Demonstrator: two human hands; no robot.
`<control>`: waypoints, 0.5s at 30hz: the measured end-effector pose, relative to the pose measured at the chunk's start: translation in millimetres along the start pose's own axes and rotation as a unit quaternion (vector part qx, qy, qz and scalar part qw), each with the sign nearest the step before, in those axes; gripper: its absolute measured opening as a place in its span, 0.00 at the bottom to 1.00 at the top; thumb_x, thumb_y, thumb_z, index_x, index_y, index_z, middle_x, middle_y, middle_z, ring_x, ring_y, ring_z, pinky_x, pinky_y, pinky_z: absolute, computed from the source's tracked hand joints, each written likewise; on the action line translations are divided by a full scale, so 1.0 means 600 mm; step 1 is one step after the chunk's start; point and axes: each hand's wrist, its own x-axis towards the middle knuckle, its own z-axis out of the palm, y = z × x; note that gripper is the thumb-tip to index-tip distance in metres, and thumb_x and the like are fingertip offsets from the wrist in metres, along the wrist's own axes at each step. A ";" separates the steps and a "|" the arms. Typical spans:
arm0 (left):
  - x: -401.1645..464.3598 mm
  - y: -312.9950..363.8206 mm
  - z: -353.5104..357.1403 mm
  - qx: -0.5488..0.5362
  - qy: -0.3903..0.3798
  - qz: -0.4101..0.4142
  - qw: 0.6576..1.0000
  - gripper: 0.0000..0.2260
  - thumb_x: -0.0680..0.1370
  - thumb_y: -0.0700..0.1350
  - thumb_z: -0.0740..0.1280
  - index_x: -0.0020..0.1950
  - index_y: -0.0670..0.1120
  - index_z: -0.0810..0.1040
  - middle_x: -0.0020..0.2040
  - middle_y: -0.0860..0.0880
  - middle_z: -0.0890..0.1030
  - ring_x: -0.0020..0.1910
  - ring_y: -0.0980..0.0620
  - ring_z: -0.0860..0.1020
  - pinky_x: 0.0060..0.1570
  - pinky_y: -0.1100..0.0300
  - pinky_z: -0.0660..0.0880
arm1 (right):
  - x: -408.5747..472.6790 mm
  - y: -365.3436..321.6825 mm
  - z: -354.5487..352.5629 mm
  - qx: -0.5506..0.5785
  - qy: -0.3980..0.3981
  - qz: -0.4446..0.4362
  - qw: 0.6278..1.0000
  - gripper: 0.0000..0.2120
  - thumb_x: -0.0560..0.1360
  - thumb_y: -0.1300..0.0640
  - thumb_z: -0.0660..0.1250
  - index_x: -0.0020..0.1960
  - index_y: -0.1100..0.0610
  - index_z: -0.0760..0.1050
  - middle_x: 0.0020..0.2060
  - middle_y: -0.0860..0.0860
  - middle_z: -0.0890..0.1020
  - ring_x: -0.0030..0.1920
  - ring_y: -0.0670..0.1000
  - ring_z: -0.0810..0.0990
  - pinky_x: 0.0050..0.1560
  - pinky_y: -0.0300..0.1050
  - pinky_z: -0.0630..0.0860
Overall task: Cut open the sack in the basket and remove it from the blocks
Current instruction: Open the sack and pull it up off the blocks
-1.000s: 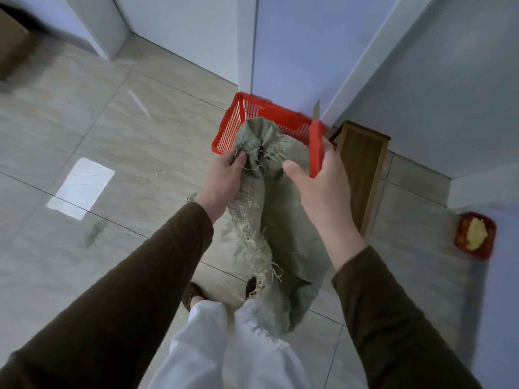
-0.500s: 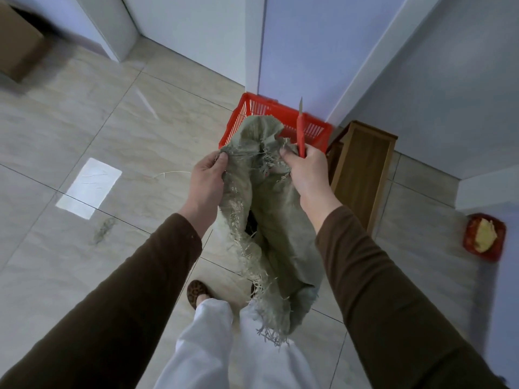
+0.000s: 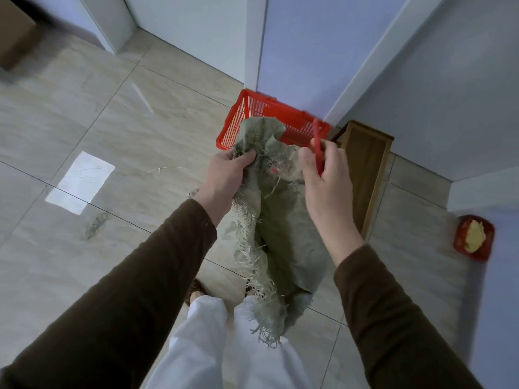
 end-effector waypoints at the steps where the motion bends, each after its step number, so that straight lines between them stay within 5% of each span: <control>1: 0.001 -0.003 0.002 -0.003 0.000 -0.001 1.000 0.05 0.82 0.41 0.70 0.49 0.43 0.85 0.41 0.45 0.88 0.38 0.49 0.87 0.37 0.56 0.84 | -0.019 -0.005 0.001 0.016 -0.012 -0.034 0.999 0.13 0.86 0.44 0.57 0.61 0.53 0.72 0.45 0.47 0.76 0.34 0.40 0.74 0.33 0.32 0.72; 6: 0.001 -0.003 0.008 0.022 0.006 0.015 1.000 0.06 0.83 0.43 0.70 0.48 0.45 0.85 0.39 0.47 0.88 0.36 0.50 0.87 0.35 0.57 0.83 | -0.073 -0.010 0.021 -0.040 -0.203 0.059 0.977 0.15 0.88 0.47 0.51 0.53 0.53 0.72 0.37 0.53 0.76 0.32 0.50 0.73 0.34 0.52 0.73; 10: -0.002 -0.004 0.009 0.073 0.011 0.042 0.996 0.06 0.83 0.44 0.70 0.48 0.45 0.85 0.41 0.47 0.88 0.36 0.51 0.87 0.35 0.57 0.83 | -0.064 -0.008 0.026 -0.058 -0.230 0.091 0.967 0.17 0.88 0.46 0.50 0.49 0.54 0.71 0.39 0.55 0.78 0.35 0.52 0.75 0.43 0.61 0.81; 15: -0.005 -0.006 0.016 0.127 0.005 0.070 0.989 0.06 0.83 0.46 0.70 0.50 0.46 0.84 0.51 0.38 0.88 0.50 0.38 0.87 0.51 0.42 0.85 | -0.049 -0.003 0.033 -0.050 -0.235 0.104 0.965 0.18 0.88 0.45 0.51 0.47 0.53 0.70 0.38 0.52 0.77 0.35 0.52 0.75 0.46 0.64 0.82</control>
